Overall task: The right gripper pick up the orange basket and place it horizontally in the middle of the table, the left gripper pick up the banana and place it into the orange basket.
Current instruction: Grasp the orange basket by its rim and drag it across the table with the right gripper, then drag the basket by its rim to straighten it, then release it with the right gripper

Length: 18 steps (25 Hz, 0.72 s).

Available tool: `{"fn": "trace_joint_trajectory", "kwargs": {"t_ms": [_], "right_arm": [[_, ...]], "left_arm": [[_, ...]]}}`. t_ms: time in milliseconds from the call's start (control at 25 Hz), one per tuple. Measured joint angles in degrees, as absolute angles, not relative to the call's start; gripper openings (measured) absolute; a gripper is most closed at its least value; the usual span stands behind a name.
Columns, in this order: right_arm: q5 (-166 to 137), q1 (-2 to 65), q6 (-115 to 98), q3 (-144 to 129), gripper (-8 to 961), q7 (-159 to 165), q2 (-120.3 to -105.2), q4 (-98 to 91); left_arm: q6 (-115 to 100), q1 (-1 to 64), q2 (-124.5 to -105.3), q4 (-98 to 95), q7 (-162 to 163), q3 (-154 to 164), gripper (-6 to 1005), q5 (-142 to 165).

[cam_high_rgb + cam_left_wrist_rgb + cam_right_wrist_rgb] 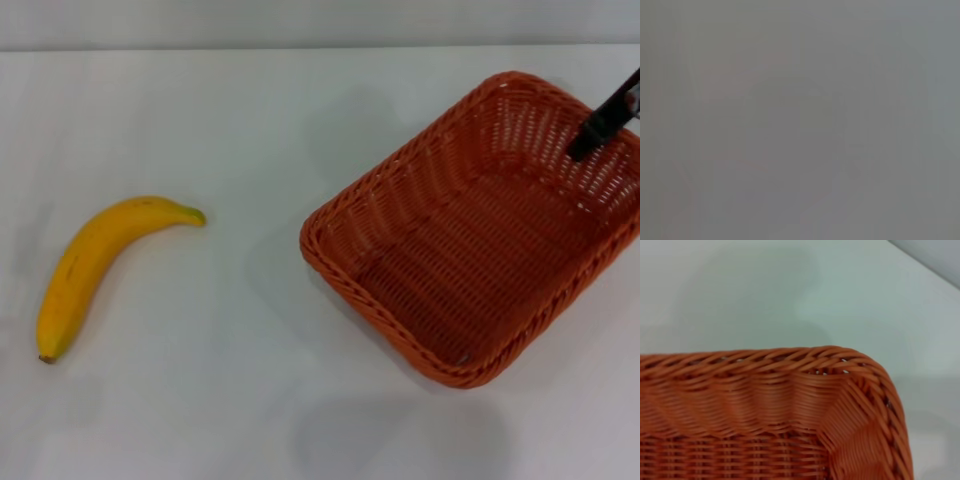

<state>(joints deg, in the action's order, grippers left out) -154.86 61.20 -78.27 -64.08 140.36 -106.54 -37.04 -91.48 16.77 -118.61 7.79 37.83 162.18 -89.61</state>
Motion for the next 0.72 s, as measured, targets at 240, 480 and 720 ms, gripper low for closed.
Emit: {"fn": "trace_joint_trajectory", "kwargs": {"t_ms": [240,480,720], "right_arm": [[-154.60,61.34,-84.81,-60.04,210,148.38,-105.50,-38.57],[-154.42,59.90,-92.66,-46.59,175,152.62,-104.64,-40.20],[-153.01,55.70,-95.90,-39.59,148,158.96,-105.31,-44.54]], "left_arm": [[-91.59,18.31,-118.41,14.00,40.94,162.53,884,-90.18],[-91.56,19.32,-117.96,16.40,42.41,162.56,884,-90.18],[-91.60,20.40,-116.12,16.54,42.81,162.63,884,-90.17]]}}
